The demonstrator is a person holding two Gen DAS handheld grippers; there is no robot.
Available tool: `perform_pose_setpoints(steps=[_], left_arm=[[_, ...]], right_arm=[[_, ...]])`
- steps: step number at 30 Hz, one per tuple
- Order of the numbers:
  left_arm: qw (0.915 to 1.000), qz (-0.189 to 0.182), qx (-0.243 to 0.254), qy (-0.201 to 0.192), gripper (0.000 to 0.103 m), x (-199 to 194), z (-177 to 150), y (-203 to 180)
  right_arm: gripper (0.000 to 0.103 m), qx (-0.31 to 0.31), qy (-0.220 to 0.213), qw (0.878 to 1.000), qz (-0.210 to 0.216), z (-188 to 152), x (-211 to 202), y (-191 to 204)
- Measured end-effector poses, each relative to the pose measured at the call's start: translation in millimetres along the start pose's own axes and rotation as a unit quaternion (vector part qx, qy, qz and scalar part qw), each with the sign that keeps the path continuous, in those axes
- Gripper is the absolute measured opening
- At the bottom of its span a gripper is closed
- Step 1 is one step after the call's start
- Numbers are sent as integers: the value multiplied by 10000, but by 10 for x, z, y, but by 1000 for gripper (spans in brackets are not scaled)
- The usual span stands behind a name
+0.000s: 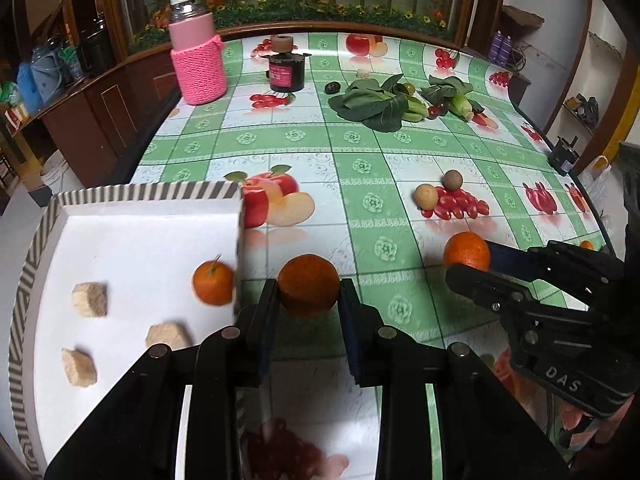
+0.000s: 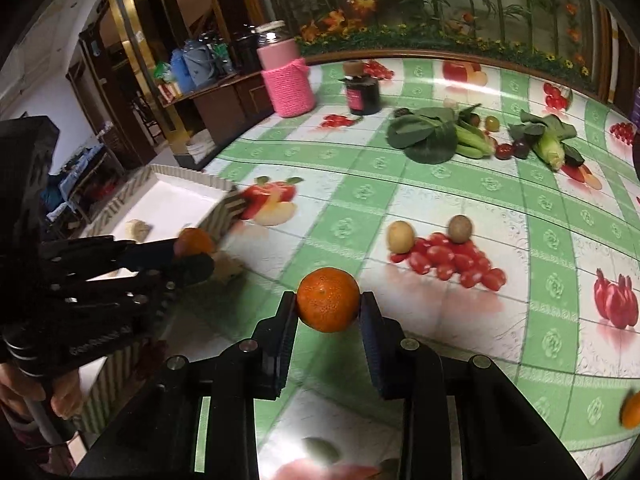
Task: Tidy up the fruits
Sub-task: 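Carry both oranges into the white tray and open both tools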
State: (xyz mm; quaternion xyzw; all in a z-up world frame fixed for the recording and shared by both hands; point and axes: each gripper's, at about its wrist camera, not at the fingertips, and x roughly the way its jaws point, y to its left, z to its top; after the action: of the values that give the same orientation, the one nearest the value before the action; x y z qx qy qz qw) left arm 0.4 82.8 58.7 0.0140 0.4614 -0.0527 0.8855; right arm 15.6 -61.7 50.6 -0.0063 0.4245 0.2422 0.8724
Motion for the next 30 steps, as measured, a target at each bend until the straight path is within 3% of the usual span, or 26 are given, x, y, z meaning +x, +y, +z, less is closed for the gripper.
perform_pose_setpoints(steps=[14, 30], left_arm=[[9987, 402, -212, -230, 27, -367, -300, 376], [9955, 688, -606, -239, 27, -642, -636, 983]], right_arm=[[32, -428, -109, 9982, 399, -41, -145, 698], [32, -929, 17, 9923, 823, -70, -74, 1409]])
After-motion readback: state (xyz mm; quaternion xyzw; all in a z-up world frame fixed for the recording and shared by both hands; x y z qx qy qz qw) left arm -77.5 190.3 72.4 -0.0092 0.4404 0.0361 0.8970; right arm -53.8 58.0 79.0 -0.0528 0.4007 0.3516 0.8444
